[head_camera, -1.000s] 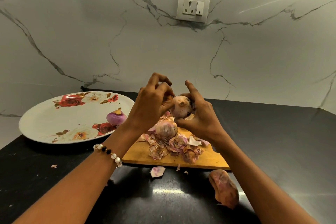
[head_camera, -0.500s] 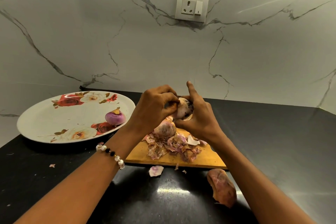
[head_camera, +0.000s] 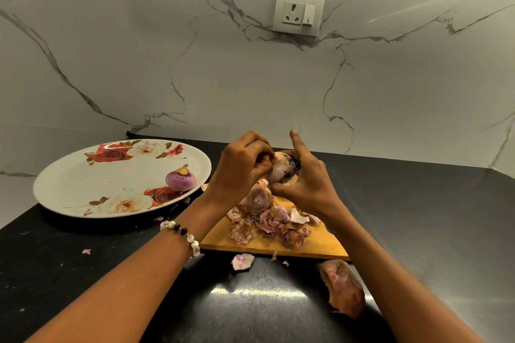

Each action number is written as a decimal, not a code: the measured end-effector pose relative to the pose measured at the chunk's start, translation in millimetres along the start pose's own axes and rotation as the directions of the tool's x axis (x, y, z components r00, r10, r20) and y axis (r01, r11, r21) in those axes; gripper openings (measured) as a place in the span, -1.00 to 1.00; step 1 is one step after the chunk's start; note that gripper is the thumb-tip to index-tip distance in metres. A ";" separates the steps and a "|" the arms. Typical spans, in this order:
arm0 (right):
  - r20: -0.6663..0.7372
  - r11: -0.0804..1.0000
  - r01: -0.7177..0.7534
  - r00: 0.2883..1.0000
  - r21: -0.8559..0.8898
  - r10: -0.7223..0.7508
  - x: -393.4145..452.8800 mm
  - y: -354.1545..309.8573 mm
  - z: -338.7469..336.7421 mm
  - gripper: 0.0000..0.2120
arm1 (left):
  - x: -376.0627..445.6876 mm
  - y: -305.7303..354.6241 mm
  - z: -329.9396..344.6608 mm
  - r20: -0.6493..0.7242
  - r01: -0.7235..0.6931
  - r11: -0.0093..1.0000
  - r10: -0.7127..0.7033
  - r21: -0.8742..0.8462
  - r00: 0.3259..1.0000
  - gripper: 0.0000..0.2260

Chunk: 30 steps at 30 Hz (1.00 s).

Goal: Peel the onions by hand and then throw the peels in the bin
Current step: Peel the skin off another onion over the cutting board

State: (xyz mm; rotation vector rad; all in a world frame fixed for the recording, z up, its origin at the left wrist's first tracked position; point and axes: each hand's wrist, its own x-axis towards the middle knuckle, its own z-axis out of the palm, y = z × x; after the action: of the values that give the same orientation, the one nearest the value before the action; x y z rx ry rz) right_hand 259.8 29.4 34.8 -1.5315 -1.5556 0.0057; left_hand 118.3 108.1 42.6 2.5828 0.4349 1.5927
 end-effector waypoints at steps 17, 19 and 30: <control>0.105 1.000 0.006 0.994 -0.011 -0.005 0.3 2.5 -5.0 0.10 | 3.0 -7.8 -12.8 0.075 0.004 0.994 0.004 -0.107 0.997 -0.86; 0.120 1.000 0.004 0.993 0.009 -0.005 0.6 1.6 -6.1 0.10 | 3.8 -8.2 -13.5 0.070 0.011 0.995 -0.004 -0.101 0.998 -0.86; 0.186 0.989 0.007 0.982 0.149 -0.035 0.3 -2.8 -11.1 0.07 | 7.0 -6.4 -15.1 0.050 0.140 0.987 -0.136 -0.085 0.989 -0.91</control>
State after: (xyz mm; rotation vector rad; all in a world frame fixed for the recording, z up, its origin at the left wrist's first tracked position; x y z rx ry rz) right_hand 264.2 22.6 43.0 -1.4302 -1.6801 0.2552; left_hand 106.7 114.9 54.2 2.4597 0.5151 1.4726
